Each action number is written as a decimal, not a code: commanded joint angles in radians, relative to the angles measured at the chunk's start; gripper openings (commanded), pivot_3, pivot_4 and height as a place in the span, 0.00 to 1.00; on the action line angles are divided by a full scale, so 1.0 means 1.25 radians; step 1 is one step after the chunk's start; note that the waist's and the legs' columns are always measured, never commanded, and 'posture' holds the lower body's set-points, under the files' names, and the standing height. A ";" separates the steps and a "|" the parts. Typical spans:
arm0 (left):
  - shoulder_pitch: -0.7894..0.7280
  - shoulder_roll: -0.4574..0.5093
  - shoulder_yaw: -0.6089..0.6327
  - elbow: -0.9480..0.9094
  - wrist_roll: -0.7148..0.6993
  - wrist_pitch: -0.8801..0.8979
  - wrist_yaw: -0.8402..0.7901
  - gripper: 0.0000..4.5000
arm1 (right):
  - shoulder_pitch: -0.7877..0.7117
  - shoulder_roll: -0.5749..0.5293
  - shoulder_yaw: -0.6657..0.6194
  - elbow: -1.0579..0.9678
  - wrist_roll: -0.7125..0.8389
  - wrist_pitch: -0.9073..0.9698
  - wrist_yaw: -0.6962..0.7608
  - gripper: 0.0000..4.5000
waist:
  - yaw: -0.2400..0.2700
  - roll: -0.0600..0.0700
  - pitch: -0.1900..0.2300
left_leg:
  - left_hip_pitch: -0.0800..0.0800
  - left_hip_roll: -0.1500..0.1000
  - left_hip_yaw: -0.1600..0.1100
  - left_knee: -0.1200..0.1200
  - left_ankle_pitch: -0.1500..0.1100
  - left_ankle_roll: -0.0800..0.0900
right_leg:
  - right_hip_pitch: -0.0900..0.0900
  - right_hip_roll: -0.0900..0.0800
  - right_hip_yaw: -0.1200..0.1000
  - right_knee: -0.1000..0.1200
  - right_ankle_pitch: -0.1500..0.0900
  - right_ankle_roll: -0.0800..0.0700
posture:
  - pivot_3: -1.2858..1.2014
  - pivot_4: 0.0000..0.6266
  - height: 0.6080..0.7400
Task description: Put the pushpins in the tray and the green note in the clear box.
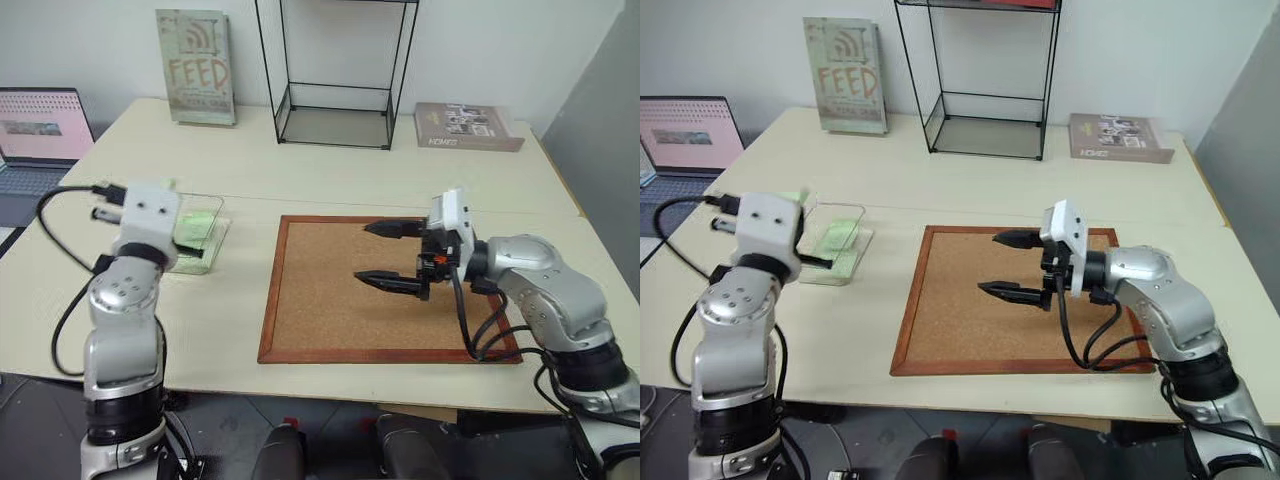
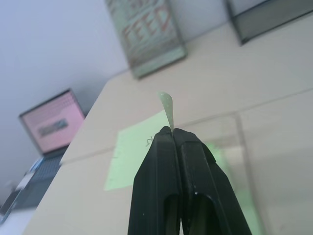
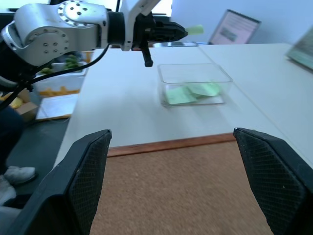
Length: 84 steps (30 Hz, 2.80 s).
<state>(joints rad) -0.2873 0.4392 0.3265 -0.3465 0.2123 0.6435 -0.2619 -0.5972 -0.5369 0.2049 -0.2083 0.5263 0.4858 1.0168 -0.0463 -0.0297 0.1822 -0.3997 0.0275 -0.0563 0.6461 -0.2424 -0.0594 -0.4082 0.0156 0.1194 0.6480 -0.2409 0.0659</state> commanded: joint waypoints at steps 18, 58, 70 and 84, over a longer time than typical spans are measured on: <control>-0.075 -0.026 -0.049 0.051 -0.130 0.059 0.020 0.01 | -0.025 0.034 -0.002 -0.006 -0.042 -0.028 0.009 0.94 | -0.005 0.000 0.000 | 0.000 0.000 0.000 -0.001 0.000 0.000 | 0.000 0.000 0.000 0.001 0.000 -0.001 | 0.52 0.24 1.00; -0.040 0.019 -0.080 0.094 -0.115 0.104 0.107 1.00 | -0.011 -0.003 -0.026 -0.026 -0.039 -0.010 -0.001 0.94 | -0.007 0.000 0.000 | 0.000 0.000 0.000 0.000 0.000 0.000 | 0.000 0.000 0.000 0.001 0.000 -0.001 | 0.52 0.24 1.00; -0.044 0.005 -0.083 0.093 -0.133 0.123 0.094 1.00 | -0.008 -0.006 -0.023 -0.028 -0.045 -0.014 -0.003 0.94 | -0.007 0.000 0.000 | 0.000 0.000 0.000 -0.001 0.000 0.000 | 0.000 0.000 0.000 0.001 0.000 -0.001 | 0.52 0.24 1.00; -0.042 -0.010 -0.063 0.093 -0.142 0.102 0.127 1.00 | -0.004 -0.011 -0.026 -0.027 -0.049 -0.013 0.000 0.94 | -0.007 0.000 0.000 | 0.000 0.000 0.000 -0.001 0.000 0.000 | 0.000 0.000 0.000 0.001 0.000 -0.001 | 0.52 0.24 1.00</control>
<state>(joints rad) -0.3357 0.4207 0.2498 -0.2161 0.0360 0.7759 -0.1011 -0.6012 -0.5407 0.2068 -0.2011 0.4621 0.4715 1.0203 -0.0556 -0.0298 0.1821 -0.3995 0.0276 -0.0562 0.6454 -0.2424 -0.0595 -0.4088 0.0153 0.1193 0.6489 -0.2403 0.0650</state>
